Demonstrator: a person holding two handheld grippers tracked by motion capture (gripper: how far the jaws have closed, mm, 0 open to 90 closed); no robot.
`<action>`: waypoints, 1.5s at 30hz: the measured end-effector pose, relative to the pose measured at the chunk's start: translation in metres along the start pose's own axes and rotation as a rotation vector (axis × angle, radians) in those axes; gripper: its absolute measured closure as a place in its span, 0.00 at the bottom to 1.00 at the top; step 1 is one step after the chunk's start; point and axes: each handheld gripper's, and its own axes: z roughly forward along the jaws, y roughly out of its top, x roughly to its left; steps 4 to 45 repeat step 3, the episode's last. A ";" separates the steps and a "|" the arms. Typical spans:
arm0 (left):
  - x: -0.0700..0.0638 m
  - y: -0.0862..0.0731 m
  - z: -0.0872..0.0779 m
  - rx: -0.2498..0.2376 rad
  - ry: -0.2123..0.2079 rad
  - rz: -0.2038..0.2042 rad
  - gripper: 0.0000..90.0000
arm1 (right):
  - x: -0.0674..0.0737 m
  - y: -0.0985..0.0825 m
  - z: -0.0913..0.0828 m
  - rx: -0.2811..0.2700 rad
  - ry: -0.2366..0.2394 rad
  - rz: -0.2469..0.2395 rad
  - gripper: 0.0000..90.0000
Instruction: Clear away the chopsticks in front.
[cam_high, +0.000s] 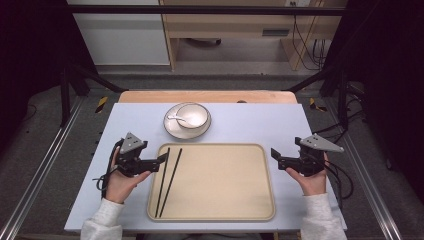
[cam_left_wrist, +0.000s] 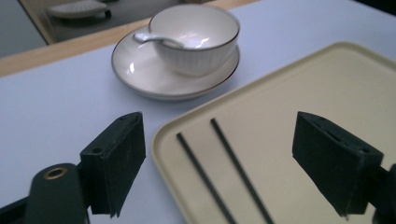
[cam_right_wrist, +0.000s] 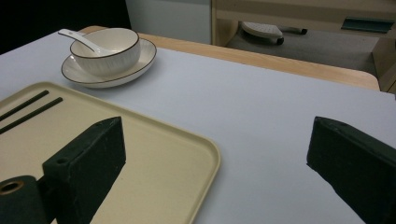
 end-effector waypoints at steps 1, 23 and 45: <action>0.003 -0.003 -0.001 -0.006 0.012 -0.006 0.18 | 0.000 0.000 0.000 0.000 -0.002 -0.001 0.06; 0.010 -0.008 -0.004 -0.012 0.020 -0.028 0.18 | -0.001 -0.001 0.000 -0.002 0.003 0.011 0.06; 0.010 -0.008 -0.004 -0.012 0.020 -0.028 0.18 | -0.001 -0.001 0.000 -0.002 0.003 0.011 0.06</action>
